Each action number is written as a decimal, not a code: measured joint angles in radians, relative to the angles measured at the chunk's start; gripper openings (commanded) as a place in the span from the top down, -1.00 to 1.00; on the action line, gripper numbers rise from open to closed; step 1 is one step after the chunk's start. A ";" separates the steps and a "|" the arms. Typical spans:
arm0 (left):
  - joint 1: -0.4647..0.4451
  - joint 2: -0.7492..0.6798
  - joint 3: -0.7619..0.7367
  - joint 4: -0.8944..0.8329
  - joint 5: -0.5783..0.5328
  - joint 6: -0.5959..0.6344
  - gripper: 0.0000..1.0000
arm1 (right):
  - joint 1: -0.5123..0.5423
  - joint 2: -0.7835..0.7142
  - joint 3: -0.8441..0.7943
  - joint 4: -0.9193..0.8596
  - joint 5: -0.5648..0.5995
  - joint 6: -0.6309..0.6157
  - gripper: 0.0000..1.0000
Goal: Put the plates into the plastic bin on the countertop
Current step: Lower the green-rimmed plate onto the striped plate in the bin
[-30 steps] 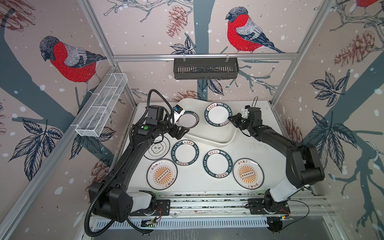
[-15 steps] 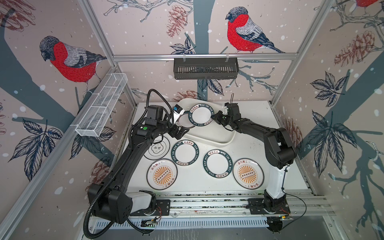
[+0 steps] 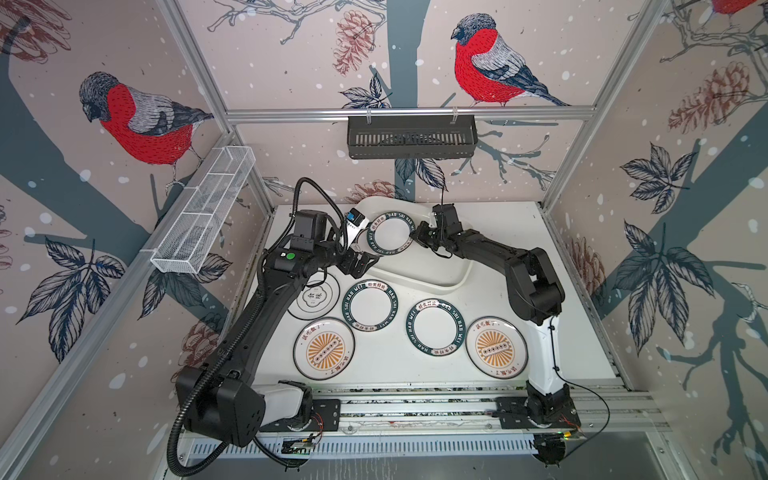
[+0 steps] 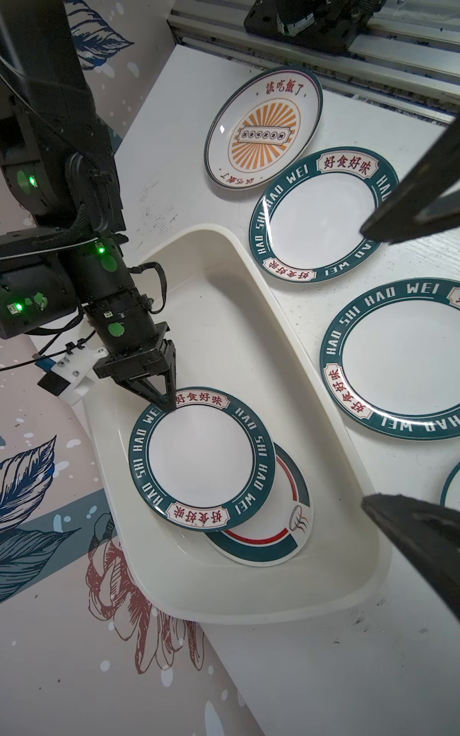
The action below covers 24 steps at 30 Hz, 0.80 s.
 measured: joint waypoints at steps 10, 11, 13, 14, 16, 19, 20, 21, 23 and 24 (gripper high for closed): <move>0.000 0.011 0.006 0.005 0.019 -0.026 -0.95 | 0.006 0.079 0.092 -0.068 0.009 -0.006 0.94; 0.000 0.011 0.006 0.006 0.023 -0.026 -0.95 | 0.007 0.083 0.099 -0.074 0.010 -0.006 0.93; 0.000 0.011 0.006 0.006 0.027 -0.028 -0.95 | 0.009 0.093 0.114 -0.082 0.010 -0.007 0.93; 0.000 0.011 0.006 0.006 0.028 -0.028 -0.95 | 0.009 0.097 0.119 -0.084 0.010 -0.007 0.93; -0.001 0.010 0.006 0.006 0.028 -0.029 -0.95 | 0.010 0.105 0.129 -0.095 0.010 -0.007 0.92; -0.001 0.006 0.006 0.006 0.029 -0.032 -0.95 | 0.010 0.117 0.146 -0.113 0.011 -0.010 0.92; -0.001 0.005 0.006 0.006 0.029 -0.033 -0.95 | 0.010 0.120 0.151 -0.117 0.011 -0.011 0.91; -0.001 0.004 0.006 0.006 0.029 -0.033 -0.95 | 0.010 0.124 0.158 -0.121 0.011 -0.012 0.91; -0.001 0.004 0.013 0.005 0.028 -0.034 -0.95 | 0.010 0.132 0.169 -0.131 0.011 -0.019 0.91; -0.001 0.004 0.018 0.005 0.028 -0.035 -0.95 | 0.010 0.134 0.174 -0.135 0.011 -0.025 0.90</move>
